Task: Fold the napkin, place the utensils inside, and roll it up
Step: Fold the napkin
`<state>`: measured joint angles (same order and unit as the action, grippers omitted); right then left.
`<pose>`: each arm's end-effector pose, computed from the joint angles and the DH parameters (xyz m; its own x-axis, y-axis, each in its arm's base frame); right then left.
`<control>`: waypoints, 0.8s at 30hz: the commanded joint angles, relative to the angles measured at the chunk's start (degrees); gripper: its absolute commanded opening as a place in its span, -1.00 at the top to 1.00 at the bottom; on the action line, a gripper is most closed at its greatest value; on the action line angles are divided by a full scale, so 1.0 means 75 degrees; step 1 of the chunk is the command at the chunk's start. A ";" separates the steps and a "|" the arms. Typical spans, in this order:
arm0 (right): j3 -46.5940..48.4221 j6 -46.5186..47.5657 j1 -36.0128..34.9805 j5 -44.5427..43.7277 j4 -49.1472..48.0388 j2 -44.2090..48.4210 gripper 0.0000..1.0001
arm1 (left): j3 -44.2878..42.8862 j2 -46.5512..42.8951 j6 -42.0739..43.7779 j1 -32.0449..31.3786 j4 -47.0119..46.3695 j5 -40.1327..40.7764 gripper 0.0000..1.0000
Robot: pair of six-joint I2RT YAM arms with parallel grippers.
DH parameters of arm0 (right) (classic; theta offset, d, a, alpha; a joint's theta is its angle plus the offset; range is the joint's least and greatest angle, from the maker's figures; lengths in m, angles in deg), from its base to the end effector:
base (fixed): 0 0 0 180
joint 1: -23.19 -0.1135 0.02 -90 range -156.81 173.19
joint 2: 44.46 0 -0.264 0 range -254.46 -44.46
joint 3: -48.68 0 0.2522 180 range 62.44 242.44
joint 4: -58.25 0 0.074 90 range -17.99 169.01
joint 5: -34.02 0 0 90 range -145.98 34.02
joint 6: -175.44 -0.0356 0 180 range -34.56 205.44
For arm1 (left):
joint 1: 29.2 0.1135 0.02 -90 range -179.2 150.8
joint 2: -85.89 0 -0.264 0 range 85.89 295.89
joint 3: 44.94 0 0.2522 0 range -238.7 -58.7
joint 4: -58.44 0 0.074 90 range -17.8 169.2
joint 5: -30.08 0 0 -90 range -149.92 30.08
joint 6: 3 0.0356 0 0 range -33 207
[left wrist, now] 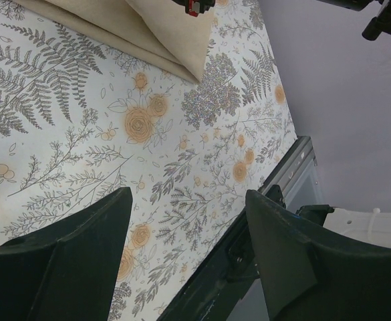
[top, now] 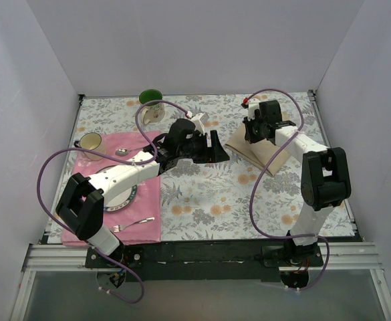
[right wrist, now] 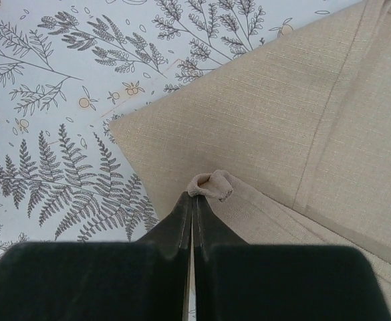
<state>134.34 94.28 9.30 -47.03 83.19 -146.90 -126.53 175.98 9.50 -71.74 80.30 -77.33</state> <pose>0.3868 0.1014 0.2258 -0.5846 -0.3009 -0.7534 -0.4450 0.8955 -0.0124 0.2603 -0.2533 0.2857 -0.8962 -0.4420 -0.0391 -0.1828 0.4480 -0.8751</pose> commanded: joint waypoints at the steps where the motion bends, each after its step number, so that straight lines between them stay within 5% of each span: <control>1: 0.0515 0.0145 -0.0163 0.0236 0.0255 -0.0299 0.97 | 0.0103 -0.0292 -0.0003 0.0036 -0.0119 -0.0081 -0.36; 24: 0.1054 0.0227 -0.0538 0.0446 0.0583 -0.1038 0.97 | 0.0091 -0.0117 -0.0003 0.0083 -0.0142 -0.0070 -0.37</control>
<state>139.39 95.77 5.84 -46.18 87.15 -154.81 -125.79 176.00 9.18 -71.61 79.86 -77.53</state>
